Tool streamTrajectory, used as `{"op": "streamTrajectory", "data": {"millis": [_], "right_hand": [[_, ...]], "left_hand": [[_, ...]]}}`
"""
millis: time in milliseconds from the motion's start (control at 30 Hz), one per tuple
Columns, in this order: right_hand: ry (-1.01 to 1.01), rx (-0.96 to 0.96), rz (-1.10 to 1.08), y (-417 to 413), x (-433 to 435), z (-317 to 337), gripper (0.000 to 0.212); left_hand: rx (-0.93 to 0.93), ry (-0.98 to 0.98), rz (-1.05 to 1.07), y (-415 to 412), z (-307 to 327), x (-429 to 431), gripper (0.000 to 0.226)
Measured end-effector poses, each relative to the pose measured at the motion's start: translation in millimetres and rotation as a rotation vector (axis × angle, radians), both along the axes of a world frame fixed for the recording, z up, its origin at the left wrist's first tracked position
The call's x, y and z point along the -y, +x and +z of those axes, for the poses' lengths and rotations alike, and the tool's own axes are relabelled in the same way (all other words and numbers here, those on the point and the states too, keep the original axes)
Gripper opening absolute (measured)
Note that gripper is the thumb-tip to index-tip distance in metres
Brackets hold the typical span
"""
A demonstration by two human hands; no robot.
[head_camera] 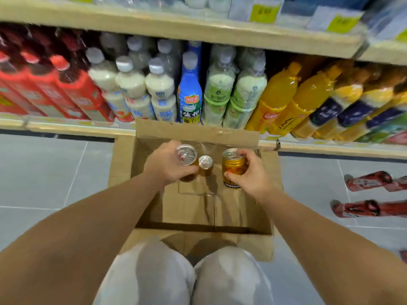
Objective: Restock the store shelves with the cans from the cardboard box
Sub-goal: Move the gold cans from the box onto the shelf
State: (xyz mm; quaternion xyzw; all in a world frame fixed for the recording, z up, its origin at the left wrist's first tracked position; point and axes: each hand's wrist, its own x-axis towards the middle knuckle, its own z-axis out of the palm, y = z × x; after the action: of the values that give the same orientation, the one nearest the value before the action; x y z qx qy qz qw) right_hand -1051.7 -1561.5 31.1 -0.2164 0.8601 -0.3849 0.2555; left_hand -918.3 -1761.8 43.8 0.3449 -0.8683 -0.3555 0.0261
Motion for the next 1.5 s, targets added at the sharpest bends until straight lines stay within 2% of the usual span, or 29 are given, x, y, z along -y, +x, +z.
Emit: {"op": "streamTrajectory", "data": {"millis": [167, 400, 600, 733, 933, 1033, 1200, 1300, 1500], "right_hand": [[0.067, -0.119, 0.131, -13, -1, 178, 0.073], [0.076, -0.285, 0.128, -29, 1, 428, 0.074], [0.046, -0.447, 0.119, -37, 2, 579, 0.073], [0.009, -0.524, 0.094, -42, 4, 643, 0.071], [-0.008, -0.611, 0.067, -46, 7, 710, 0.071], [-0.116, -0.621, 0.034, -53, 13, 739, 0.065], [-0.337, -0.593, 0.013, -78, 34, 784, 0.052], [-0.414, -0.630, 0.023, -103, 49, 809, 0.053], [-0.577, -0.655, 0.010, -154, 90, 848, 0.059]], "left_hand": [[0.079, -0.018, 0.021, 0, 181, 21, 0.060], [0.028, -0.265, -0.197, -15, 434, 46, 0.063], [-0.099, -0.256, -0.232, -32, 589, 62, 0.071], [-0.167, -0.328, -0.284, -42, 655, 70, 0.074], [-0.409, -0.306, -0.245, -55, 731, 73, 0.074], [-0.537, -0.198, -0.192, -70, 767, 75, 0.069], [-0.706, -0.205, -0.073, -103, 818, 80, 0.066], [-0.789, -0.175, -0.019, -129, 845, 87, 0.060], [-0.792, -0.322, 0.036, -180, 871, 105, 0.081]]}}
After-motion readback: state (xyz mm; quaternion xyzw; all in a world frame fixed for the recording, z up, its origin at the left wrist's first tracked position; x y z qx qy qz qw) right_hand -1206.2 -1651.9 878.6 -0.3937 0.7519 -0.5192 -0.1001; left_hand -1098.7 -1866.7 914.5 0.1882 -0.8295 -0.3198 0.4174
